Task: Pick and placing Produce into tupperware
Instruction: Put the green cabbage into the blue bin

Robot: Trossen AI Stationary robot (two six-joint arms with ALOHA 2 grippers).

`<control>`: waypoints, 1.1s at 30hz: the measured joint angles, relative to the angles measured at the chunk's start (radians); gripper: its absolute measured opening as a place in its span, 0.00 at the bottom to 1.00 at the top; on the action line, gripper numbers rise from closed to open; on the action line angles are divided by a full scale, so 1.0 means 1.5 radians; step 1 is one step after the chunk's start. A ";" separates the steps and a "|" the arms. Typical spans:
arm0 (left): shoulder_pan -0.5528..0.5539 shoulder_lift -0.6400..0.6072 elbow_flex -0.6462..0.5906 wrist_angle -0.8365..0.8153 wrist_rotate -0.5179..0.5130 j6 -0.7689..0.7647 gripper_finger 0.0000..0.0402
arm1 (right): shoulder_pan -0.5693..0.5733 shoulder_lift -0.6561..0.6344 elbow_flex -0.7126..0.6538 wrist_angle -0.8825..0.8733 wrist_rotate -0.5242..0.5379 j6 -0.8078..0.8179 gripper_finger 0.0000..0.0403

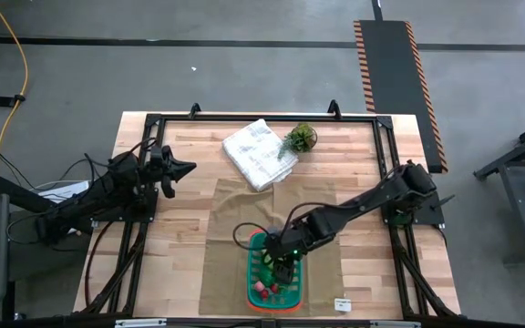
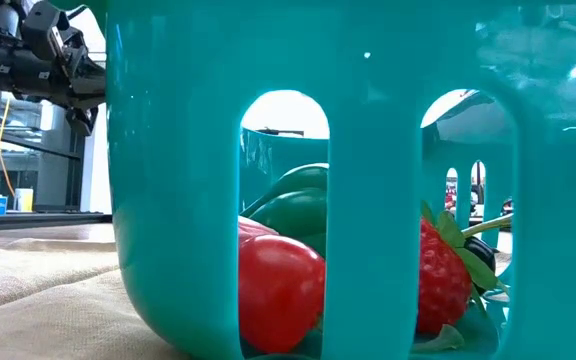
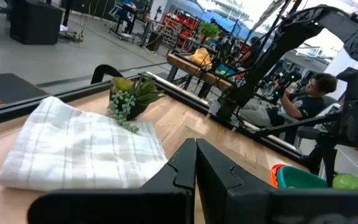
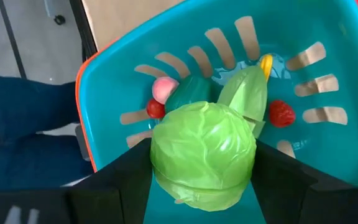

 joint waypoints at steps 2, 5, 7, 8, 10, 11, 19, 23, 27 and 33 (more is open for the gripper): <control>0.000 0.000 0.000 -0.006 0.000 0.000 0.00 | 0.003 0.006 0.000 0.003 0.005 -0.009 0.54; 0.000 0.000 0.000 -0.022 0.000 0.000 0.00 | 0.005 0.016 0.000 0.007 0.016 -0.023 0.54; 0.000 0.000 0.000 -0.036 0.000 -0.001 0.00 | 0.006 0.023 0.000 0.009 0.020 -0.037 0.54; 0.000 0.000 0.000 -0.041 0.000 -0.001 0.00 | 0.006 0.026 0.000 0.010 0.021 -0.048 0.54; 0.000 0.000 0.000 -0.053 0.000 -0.002 0.00 | 0.006 0.032 0.000 0.012 0.024 -0.067 0.54; 0.000 0.000 0.000 -0.060 0.000 -0.002 0.00 | 0.006 0.036 0.000 0.012 0.024 -0.077 0.54; 0.000 0.000 0.000 -0.118 0.000 -0.001 0.00 | 0.015 0.060 0.000 0.056 0.033 -0.130 0.54; 0.000 0.000 0.000 -0.119 0.000 -0.001 0.00 | 0.025 0.071 0.000 0.063 0.035 -0.131 0.54; 0.000 0.000 0.000 -0.119 0.000 -0.001 0.00 | 0.034 0.071 0.000 0.066 0.046 -0.134 0.54; 0.000 0.000 0.000 -0.119 0.000 0.000 0.00 | 0.036 0.071 0.000 0.077 0.047 -0.144 0.54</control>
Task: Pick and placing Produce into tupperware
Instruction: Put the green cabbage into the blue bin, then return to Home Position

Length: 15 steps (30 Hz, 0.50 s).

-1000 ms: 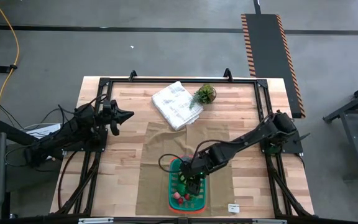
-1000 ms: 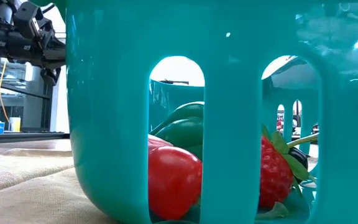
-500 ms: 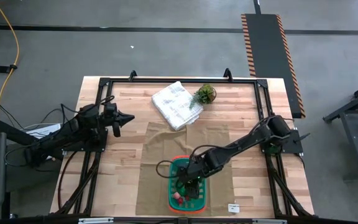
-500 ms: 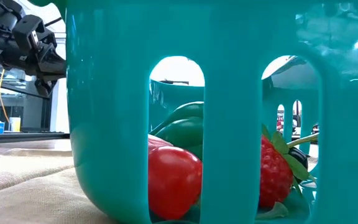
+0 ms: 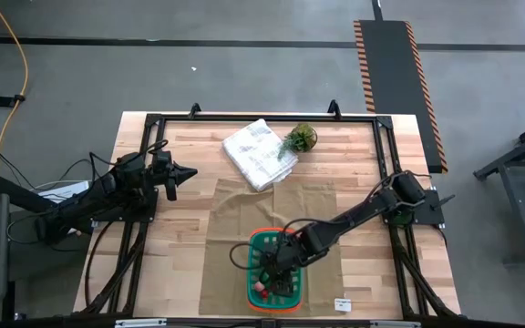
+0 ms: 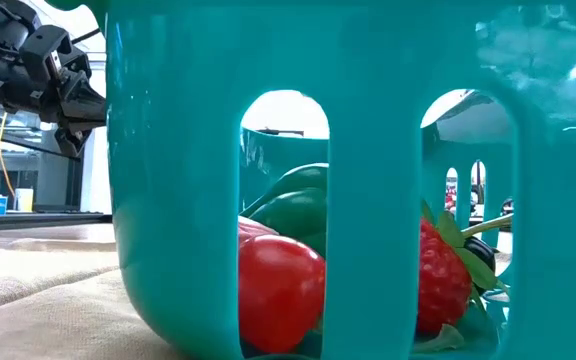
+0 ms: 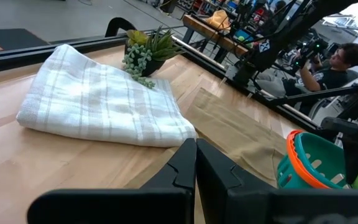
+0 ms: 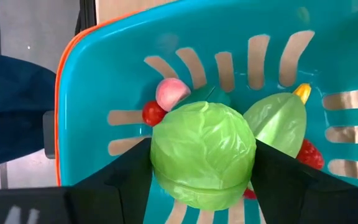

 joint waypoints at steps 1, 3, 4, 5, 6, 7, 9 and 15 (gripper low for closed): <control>0.000 0.000 0.000 0.000 0.000 0.000 0.00 | 0.000 0.000 0.000 0.000 0.000 0.000 0.54; 0.000 0.000 0.000 0.000 0.000 0.000 0.00 | 0.000 0.000 0.000 0.002 -0.001 0.000 0.55; 0.000 0.000 0.000 0.000 0.000 0.000 0.00 | -0.001 0.000 0.000 0.003 -0.001 0.000 0.56; 0.000 0.000 0.000 0.000 0.000 0.000 0.00 | -0.001 0.000 0.000 0.003 -0.002 0.000 0.57; 0.000 0.000 0.000 0.000 0.000 0.000 0.00 | -0.001 0.000 0.000 0.003 -0.005 0.000 0.58; 0.000 0.000 0.000 0.001 0.000 0.000 0.00 | 0.000 0.000 0.000 0.003 -0.006 0.000 0.60; 0.000 0.000 0.000 0.001 0.000 0.000 0.00 | 0.000 0.000 0.000 0.003 -0.006 0.000 0.62; 0.000 0.000 0.000 0.001 0.000 0.000 0.00 | 0.000 0.000 0.000 0.006 -0.012 0.003 0.66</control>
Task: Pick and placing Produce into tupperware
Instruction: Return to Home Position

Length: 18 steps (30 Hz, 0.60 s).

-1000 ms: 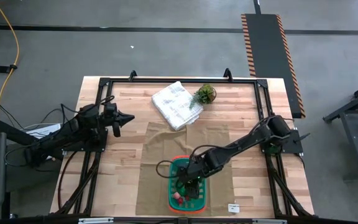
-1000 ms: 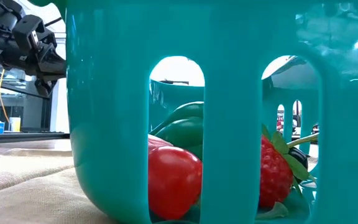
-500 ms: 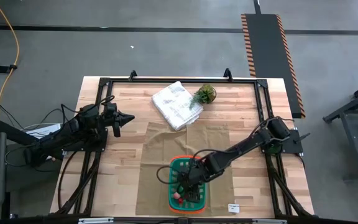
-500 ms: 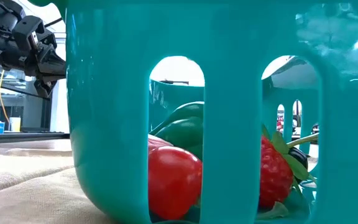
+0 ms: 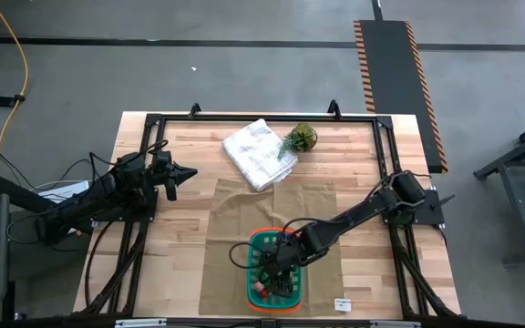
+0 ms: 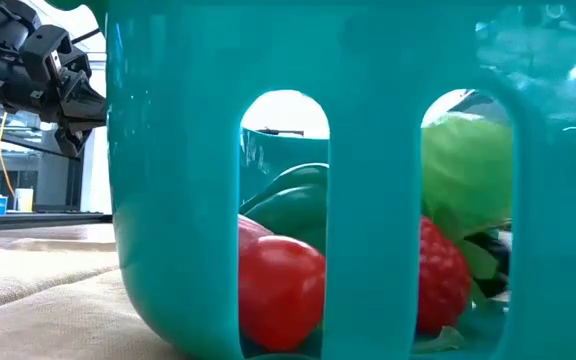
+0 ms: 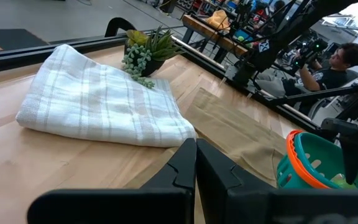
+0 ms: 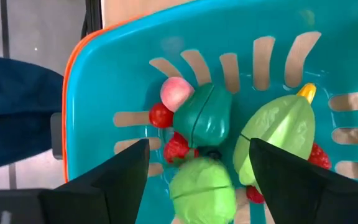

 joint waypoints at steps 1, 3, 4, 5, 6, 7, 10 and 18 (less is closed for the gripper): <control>0.000 0.000 0.000 0.000 0.000 0.000 0.00 | 0.000 0.000 0.000 0.002 -0.001 0.005 0.66; 0.000 0.000 0.000 0.000 0.000 0.000 0.00 | 0.000 0.000 0.000 0.009 -0.002 0.015 0.67; 0.000 0.000 0.000 0.000 0.000 0.000 0.00 | 0.000 0.000 0.000 0.014 -0.002 0.017 0.67; 0.000 0.000 0.000 0.000 0.000 0.000 0.00 | 0.000 0.000 0.000 0.021 -0.002 0.024 0.67; 0.000 0.000 0.000 0.000 0.000 0.000 0.00 | 0.000 0.000 0.000 0.030 -0.003 0.034 0.67; 0.000 0.000 0.000 0.000 0.000 0.000 0.00 | 0.000 0.000 0.000 0.042 -0.004 0.042 0.67; 0.000 0.000 0.000 0.000 0.000 0.000 0.00 | -0.002 0.000 0.000 0.087 -0.005 0.051 0.67; -0.026 -0.001 0.000 0.003 -0.014 0.000 0.00 | -0.036 -0.002 0.055 0.208 -0.017 0.075 0.67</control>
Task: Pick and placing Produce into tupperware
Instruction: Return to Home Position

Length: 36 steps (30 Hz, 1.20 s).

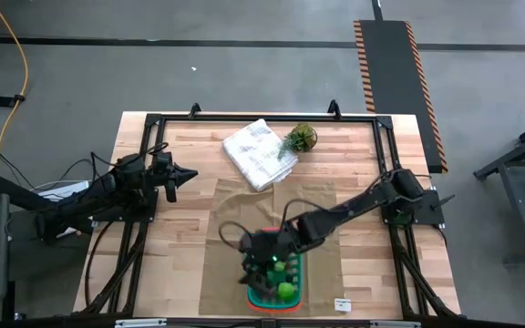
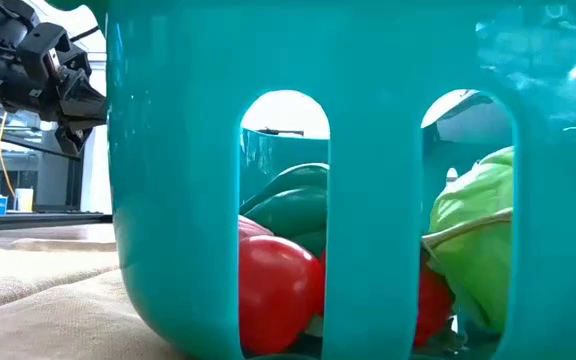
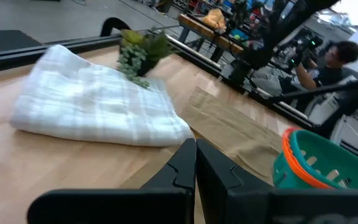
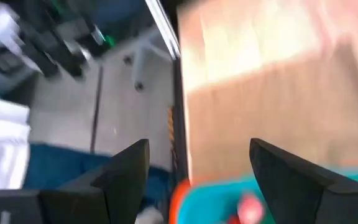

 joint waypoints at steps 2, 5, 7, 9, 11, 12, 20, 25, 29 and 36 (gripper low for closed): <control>-0.033 0.000 0.000 0.000 -0.019 0.000 0.00 | -0.015 -0.001 0.049 -0.006 0.003 -0.020 0.67; -0.075 0.000 0.000 0.000 -0.026 0.000 0.00 | -0.033 -0.001 0.131 -0.006 0.021 -0.070 0.67; -0.097 0.000 0.000 0.000 -0.025 0.000 0.00 | -0.045 -0.002 0.188 -0.007 0.028 -0.113 0.67; -0.117 0.000 0.000 0.000 -0.025 0.000 0.00 | -0.056 -0.002 0.247 -0.014 0.033 -0.152 0.67; -0.138 0.000 0.000 0.000 -0.026 0.000 0.00 | -0.067 -0.002 0.309 -0.030 0.039 -0.190 0.67; -0.148 0.000 0.000 -0.001 -0.026 0.000 0.00 | -0.072 -0.002 0.338 -0.038 0.044 -0.208 0.67; -0.213 0.000 0.000 -0.001 -0.026 0.000 0.00 | -0.116 -0.104 0.361 -0.071 0.054 -0.283 0.67; -0.248 0.000 0.000 0.000 -0.026 0.000 0.00 | -0.105 -0.190 0.294 -0.097 0.095 -0.297 0.67; -0.282 0.000 0.000 0.000 -0.026 0.000 0.00 | -0.078 -0.260 0.205 -0.093 0.192 -0.311 0.67; -0.292 0.000 0.000 -0.001 -0.026 0.000 0.00 | -0.043 -0.398 -0.062 0.111 0.268 -0.294 0.67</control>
